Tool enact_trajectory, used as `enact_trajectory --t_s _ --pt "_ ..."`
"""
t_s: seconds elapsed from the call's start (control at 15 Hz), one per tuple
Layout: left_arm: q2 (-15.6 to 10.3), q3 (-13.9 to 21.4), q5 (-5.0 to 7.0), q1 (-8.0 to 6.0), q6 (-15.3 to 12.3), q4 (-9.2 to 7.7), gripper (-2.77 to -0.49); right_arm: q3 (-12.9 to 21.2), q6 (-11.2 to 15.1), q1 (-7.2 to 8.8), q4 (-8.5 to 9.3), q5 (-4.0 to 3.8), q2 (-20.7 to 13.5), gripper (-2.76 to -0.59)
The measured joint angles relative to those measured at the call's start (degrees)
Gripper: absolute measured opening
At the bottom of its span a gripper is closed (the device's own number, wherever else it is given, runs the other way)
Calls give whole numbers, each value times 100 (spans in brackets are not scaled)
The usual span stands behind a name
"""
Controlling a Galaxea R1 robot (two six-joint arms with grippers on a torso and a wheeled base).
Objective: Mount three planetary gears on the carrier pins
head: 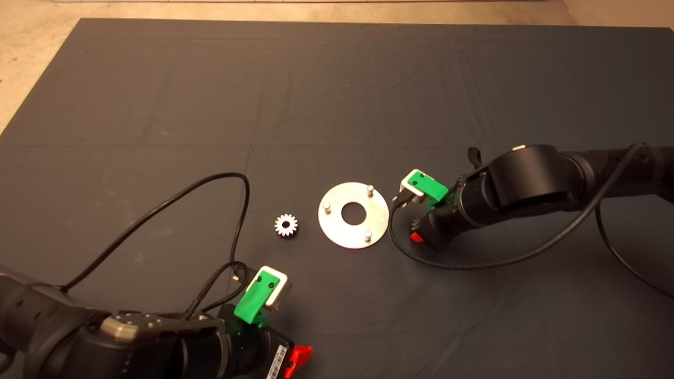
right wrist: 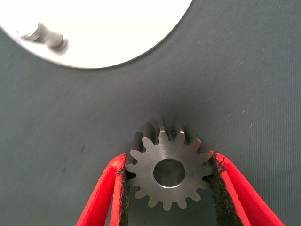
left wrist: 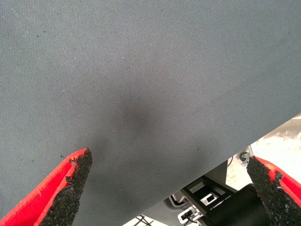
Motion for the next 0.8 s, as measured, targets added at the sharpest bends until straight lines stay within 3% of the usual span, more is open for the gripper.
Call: enact_trajectory --t_s 0.07,0.27,0.53,0.8 --pt "-1 0 0 0 0 0 -89 116 27 14 0 -71 0 -240" --pt "0 0 0 0 0 6 -89 430 196 217 17 -112 52 -241" --pt "5 0 -2 0 0 32 -89 501 203 357 27 -154 400 -242" --pt "2 0 2 0 0 39 -89 420 206 363 48 -88 859 -242"
